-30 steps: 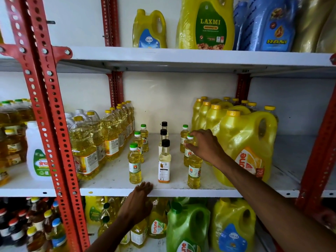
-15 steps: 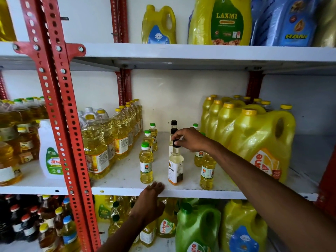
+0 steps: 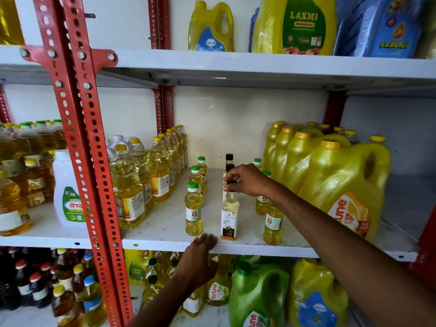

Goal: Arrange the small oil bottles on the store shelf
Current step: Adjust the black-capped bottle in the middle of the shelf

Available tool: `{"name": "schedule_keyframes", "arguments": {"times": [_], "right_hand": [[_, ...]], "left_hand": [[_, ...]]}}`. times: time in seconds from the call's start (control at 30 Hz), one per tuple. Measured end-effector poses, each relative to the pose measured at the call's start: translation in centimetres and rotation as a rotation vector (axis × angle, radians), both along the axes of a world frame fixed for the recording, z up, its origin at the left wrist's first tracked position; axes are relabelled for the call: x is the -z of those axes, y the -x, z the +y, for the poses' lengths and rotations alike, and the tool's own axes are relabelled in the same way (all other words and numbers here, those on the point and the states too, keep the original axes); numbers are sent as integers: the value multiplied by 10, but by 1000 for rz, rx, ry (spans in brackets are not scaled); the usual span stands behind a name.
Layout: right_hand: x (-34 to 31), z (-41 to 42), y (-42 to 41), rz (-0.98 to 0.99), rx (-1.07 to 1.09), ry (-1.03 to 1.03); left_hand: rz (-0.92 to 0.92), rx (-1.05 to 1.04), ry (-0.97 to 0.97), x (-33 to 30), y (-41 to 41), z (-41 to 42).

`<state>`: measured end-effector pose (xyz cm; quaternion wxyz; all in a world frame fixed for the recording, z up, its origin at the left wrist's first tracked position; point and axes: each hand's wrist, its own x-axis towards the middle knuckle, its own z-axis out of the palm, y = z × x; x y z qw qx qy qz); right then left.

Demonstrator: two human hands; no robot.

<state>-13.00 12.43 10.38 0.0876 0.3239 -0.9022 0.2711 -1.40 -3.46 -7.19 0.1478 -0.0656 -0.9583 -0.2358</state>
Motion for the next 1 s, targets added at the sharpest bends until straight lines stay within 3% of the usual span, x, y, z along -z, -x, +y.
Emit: {"name": "schedule_keyframes", "arguments": {"times": [0.27, 1.0], "right_hand": [[-4, 4, -3, 12, -2, -94], [0, 7, -12, 30, 12, -112]], "left_hand": [[-11, -3, 5, 2, 2, -1], [1, -2, 23, 4, 4, -1]]}}
